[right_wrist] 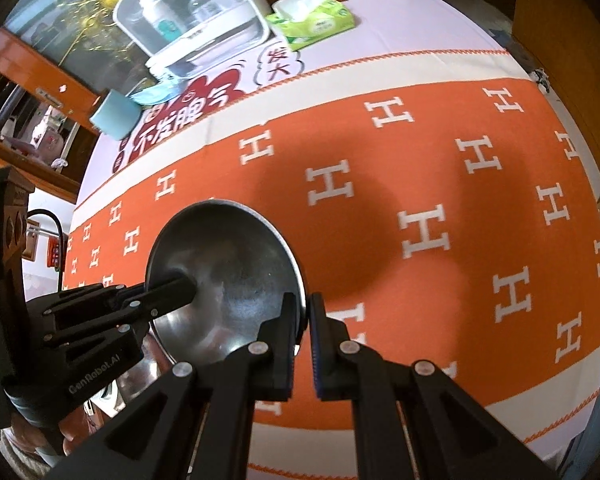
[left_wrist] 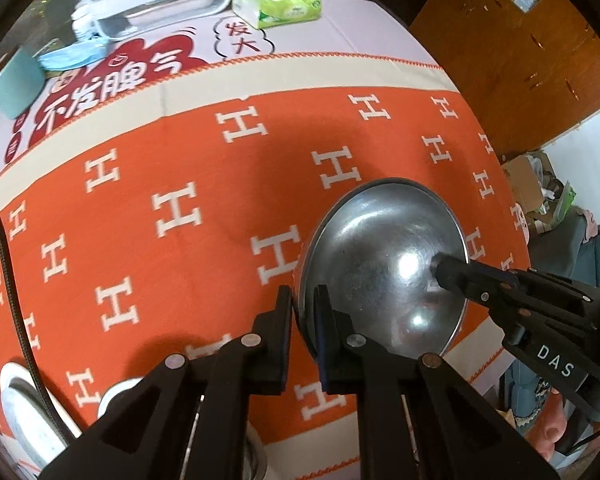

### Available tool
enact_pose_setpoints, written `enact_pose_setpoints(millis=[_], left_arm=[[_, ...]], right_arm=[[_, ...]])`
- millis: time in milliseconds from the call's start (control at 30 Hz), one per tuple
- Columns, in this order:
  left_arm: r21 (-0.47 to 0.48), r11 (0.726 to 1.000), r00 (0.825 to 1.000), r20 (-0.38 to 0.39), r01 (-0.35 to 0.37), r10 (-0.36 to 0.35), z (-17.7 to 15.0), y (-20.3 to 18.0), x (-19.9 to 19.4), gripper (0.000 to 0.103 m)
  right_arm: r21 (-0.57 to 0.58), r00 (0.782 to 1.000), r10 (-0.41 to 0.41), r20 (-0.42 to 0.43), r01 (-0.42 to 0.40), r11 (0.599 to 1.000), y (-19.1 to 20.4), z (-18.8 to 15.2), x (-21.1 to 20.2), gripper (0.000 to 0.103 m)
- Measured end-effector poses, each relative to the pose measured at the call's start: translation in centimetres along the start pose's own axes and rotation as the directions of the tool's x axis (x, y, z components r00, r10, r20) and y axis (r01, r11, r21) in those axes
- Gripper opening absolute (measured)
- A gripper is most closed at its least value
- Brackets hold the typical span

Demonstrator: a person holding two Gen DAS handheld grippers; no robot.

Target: Organize plates and bowls

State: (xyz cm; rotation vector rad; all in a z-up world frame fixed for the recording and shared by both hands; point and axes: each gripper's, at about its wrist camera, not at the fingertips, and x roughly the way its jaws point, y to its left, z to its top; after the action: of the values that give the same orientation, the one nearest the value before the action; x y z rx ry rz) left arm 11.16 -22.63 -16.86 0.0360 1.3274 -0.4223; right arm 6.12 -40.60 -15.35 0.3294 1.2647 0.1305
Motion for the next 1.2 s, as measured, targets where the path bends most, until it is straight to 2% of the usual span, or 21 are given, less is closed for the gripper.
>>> enact_pose_setpoints(millis=[300,567,933,1200], left_arm=[[-0.026,1.0,0.999,0.051,-0.018,0.02,-3.4,2.4,-4.2,0.009],[-0.064,0.997,0.998,0.045,-0.042,0.045,-7.9,5.8,-6.1,0.009],[-0.12,0.99,0.997,-0.006,-0.073,0.073,-13.8,10.3,-6.0,0.009],[-0.14,0.986,0.995,-0.041,-0.091,0.086,-15.8,12.1,-4.9,0.009]], right_arm=[[-0.057,0.999,0.021,0.035,-0.019,0.998,4.5,-1.9,-2.1,0.007],[-0.126,0.999,0.045,0.006,-0.044,0.991,8.8,-4.8,-1.7,0.007],[-0.203,0.995,0.058,-0.085,-0.074,0.976,13.6,-8.8,0.9,0.007],[-0.221,0.99,0.036,-0.14,-0.066,0.973,15.3,-10.5,3.2,0.007]])
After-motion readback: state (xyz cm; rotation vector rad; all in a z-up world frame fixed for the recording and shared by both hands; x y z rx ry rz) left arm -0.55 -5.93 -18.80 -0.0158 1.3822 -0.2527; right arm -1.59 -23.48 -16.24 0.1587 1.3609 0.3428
